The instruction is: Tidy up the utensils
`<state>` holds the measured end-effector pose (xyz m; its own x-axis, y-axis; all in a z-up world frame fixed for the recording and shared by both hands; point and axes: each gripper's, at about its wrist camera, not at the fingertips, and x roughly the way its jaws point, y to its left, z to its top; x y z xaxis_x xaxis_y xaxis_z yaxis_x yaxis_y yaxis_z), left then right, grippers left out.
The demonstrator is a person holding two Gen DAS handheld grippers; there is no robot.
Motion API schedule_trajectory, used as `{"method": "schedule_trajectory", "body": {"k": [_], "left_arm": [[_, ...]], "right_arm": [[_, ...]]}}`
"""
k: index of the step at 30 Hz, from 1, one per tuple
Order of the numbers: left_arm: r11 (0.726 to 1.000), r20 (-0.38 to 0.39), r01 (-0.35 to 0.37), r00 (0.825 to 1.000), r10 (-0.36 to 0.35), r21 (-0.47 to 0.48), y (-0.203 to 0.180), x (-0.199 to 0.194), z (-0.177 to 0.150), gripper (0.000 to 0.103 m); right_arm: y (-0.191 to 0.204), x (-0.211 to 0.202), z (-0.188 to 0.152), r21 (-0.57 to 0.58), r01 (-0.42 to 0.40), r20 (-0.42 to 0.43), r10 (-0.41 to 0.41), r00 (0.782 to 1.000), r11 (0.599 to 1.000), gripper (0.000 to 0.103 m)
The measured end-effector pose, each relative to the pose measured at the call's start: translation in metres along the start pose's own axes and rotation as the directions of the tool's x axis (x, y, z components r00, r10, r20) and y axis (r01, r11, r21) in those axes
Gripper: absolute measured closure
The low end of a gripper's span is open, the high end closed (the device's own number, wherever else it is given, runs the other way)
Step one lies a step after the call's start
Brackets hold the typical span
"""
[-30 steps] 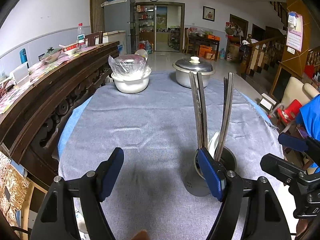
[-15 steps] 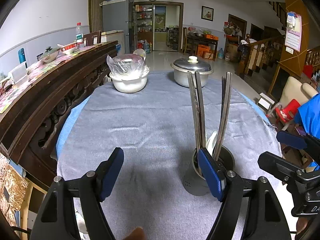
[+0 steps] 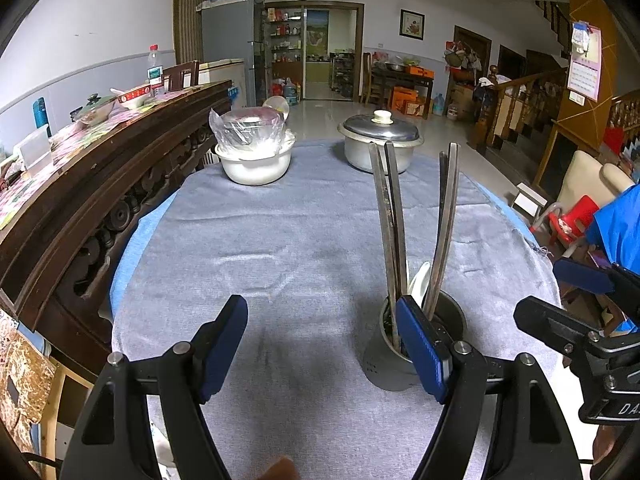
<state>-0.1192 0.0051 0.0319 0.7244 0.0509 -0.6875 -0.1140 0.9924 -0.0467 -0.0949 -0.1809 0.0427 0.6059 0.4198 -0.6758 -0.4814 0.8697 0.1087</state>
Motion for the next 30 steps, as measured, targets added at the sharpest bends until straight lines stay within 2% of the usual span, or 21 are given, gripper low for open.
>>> {"method": "schedule_trajectory", "body": {"k": [4,6,8,30], "left_arm": [[1.0,-0.012,0.01,1.0,-0.01,0.0,-0.0001,0.0011,0.0001,0.025],[1.0,-0.019,0.017,1.0,-0.017,-0.007,0.0008,0.0025,0.0004,0.018],[1.0,-0.019,0.016,1.0,-0.017,-0.01,0.0019,0.0026,0.0004,0.016],[0.999,-0.032,0.039,0.999,-0.039,-0.012,0.0018,0.0055,0.0019,0.011]], "right_arm": [[0.0005,-0.0002,0.0003,-0.003,0.0,0.0,0.0,1.0,1.0,0.015],[0.001,-0.0001,0.0003,-0.006,0.001,-0.003,-0.001,1.0,1.0,0.015],[0.0016,0.0001,0.0008,-0.008,0.003,-0.004,-0.003,1.0,1.0,0.015],[-0.004,0.0075,0.0007,-0.009,0.02,-0.023,-0.02,1.0,1.0,0.015]]}}
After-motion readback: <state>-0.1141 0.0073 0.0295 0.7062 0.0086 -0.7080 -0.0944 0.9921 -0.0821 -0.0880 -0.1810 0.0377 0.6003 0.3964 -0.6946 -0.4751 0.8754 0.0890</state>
